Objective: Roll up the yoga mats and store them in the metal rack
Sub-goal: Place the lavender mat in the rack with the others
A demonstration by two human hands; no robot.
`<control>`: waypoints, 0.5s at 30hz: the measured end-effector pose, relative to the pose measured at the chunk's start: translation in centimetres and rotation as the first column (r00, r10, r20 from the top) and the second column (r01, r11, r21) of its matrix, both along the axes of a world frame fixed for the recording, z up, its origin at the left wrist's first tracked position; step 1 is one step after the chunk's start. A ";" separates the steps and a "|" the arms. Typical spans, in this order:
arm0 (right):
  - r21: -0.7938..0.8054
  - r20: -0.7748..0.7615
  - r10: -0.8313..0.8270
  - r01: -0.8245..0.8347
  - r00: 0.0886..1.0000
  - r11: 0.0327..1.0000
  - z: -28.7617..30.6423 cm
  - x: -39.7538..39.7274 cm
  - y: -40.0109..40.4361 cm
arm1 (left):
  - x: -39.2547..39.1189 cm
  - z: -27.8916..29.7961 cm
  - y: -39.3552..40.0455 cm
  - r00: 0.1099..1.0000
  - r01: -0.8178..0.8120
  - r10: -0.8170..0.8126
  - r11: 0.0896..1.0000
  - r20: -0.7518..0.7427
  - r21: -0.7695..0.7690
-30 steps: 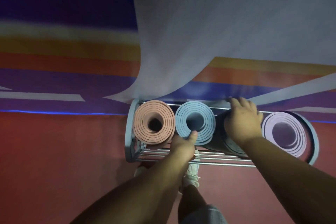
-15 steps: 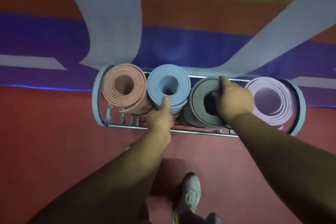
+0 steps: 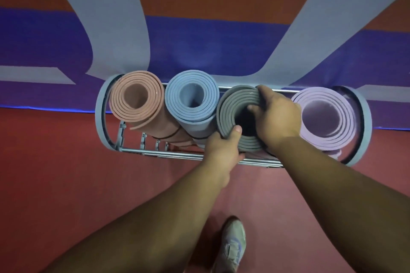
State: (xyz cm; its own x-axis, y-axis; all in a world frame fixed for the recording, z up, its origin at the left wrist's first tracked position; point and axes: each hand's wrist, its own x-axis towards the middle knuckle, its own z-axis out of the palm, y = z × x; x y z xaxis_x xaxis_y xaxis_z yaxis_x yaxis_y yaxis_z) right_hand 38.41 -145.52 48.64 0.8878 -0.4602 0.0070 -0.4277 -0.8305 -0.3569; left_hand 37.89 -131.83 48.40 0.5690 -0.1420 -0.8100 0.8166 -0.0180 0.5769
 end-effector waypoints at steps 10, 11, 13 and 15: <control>-0.098 0.115 -0.237 0.249 0.965 0.964 3.0 -1.5 -6.2 | 3.6 0.5 -3.9 0.994 -0.094 0.100 0.988 -0.046 0.123; -0.098 0.044 -0.334 0.337 0.941 0.936 3.1 -2.4 -7.6 | 3.2 0.5 -4.4 0.995 -0.089 0.095 0.985 -0.037 0.149; -0.100 -0.060 -0.443 0.436 0.894 0.894 2.7 -3.8 -9.2 | 2.0 -1.6 -4.7 0.994 -0.107 0.113 0.968 -0.014 0.226; -0.130 -0.075 -0.454 0.443 0.888 0.887 1.9 -4.6 -9.6 | 0.2 -1.5 -5.2 0.993 -0.115 0.118 0.972 0.000 0.205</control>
